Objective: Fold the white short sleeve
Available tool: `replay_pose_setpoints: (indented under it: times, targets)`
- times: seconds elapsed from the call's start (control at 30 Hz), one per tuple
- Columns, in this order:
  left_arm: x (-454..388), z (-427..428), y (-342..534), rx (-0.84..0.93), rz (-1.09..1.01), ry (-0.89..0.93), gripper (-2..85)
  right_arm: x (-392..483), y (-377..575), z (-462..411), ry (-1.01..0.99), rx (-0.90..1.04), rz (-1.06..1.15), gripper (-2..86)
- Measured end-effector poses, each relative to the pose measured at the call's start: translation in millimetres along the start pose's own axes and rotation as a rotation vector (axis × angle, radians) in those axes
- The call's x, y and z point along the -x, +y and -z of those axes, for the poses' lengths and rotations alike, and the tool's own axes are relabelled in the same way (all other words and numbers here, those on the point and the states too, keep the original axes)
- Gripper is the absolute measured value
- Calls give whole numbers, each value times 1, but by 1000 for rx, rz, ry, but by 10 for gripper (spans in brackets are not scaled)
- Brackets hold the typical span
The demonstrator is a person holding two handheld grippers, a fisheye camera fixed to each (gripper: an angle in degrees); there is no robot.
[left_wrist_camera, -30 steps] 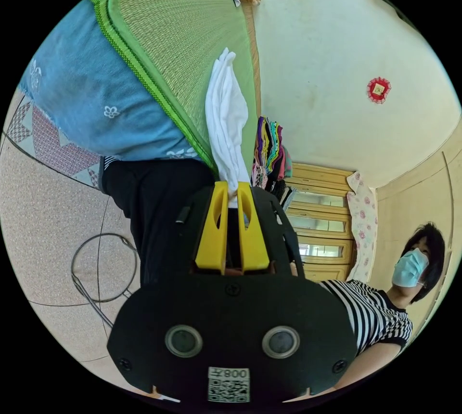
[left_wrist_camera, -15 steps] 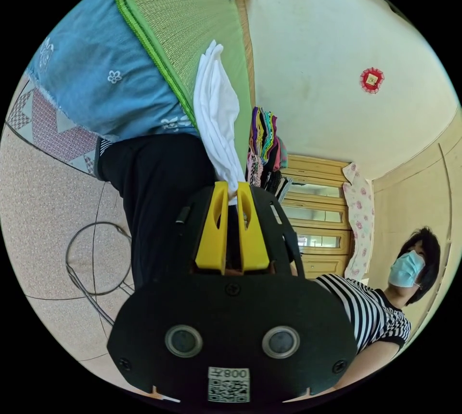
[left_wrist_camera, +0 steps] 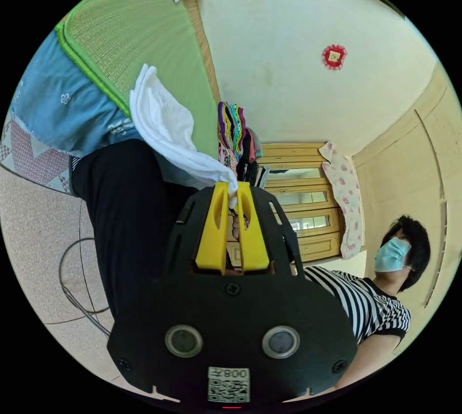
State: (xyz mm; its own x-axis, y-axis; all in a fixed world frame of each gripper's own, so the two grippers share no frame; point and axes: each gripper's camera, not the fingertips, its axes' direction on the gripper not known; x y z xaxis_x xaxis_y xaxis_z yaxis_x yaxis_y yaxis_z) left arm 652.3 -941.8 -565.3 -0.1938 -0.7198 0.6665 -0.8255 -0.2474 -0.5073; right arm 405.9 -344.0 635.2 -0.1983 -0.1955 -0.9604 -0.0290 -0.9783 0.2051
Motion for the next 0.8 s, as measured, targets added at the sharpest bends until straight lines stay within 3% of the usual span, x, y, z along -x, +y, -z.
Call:
replay_pose_setpoints:
  times: [0.4, 0.8]
  targets:
    - [-126, 12, -116, 46, -207, 107, 30, -32, 96, 86, -109, -147, 219, 15]
    - [-234, -46, -270, 178, -278, 202, 29, -117, 183, 188, -134, -329, 382, 14]
